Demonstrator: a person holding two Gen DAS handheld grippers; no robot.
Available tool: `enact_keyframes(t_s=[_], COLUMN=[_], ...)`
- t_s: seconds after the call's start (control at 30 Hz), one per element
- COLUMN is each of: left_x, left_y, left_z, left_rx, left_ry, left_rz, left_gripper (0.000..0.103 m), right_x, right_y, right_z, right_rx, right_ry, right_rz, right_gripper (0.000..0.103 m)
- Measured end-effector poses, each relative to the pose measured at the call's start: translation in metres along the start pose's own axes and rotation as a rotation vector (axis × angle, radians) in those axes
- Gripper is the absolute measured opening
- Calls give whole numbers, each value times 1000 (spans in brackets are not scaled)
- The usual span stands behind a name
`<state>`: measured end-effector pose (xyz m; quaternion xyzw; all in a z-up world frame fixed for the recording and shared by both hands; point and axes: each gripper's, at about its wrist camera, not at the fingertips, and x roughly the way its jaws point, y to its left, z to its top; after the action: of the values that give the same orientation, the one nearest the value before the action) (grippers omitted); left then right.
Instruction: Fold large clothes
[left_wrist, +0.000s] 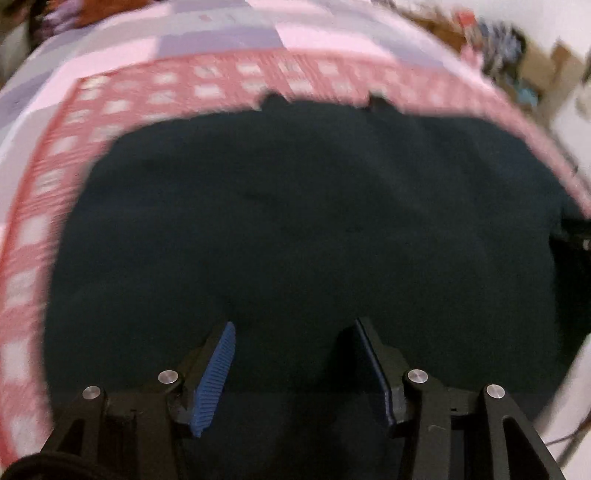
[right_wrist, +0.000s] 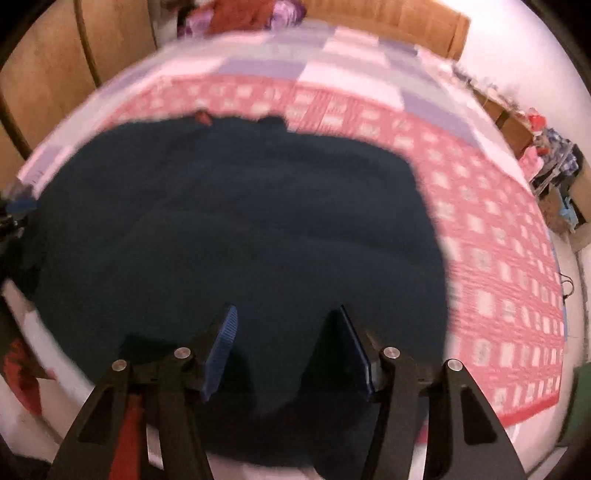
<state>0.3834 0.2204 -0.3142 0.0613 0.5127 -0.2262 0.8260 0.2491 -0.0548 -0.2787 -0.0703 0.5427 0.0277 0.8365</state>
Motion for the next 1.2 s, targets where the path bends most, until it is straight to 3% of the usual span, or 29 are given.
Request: enact_keyframes(t_s=[0.17, 0.33, 0.47, 0.57, 0.63, 0.73, 0.8, 0.93, 1.07, 1.2], left_x=[43, 77, 81, 67, 54, 44, 27, -30, -99, -162], left_y=[12, 22, 23, 44, 75, 109, 116, 128, 87, 4], left_z=[43, 85, 95, 93, 80, 50, 37, -3, -40, -66], left_rx=[-59, -40, -67, -128, -218, -286, -290, -386, -364, -278], left_ry=[-26, -2, -1, -43, -56, 6, 10, 33, 39, 82], left_rz=[25, 113, 131, 181, 281, 331, 388, 477, 484, 461], left_gripper=[64, 71, 73, 73, 73, 73, 73, 71, 71, 72], right_x=[68, 115, 132, 125, 120, 113, 102, 62, -7, -84], right_y=[-7, -21, -39, -57, -80, -121, -144, -169, -149, -103], right_z=[58, 121, 140, 133, 125, 101, 83, 46, 6, -35], right_rx=[17, 33, 67, 106, 150, 243, 278, 311, 218, 149], right_ry=[31, 41, 43, 10, -13, 1, 4, -19, -111, -167], right_rz=[-61, -80, -78, -93, -124, -158, -234, -276, -243, -187], right_gripper=[90, 96, 99, 99, 98, 98, 98, 98, 98, 98])
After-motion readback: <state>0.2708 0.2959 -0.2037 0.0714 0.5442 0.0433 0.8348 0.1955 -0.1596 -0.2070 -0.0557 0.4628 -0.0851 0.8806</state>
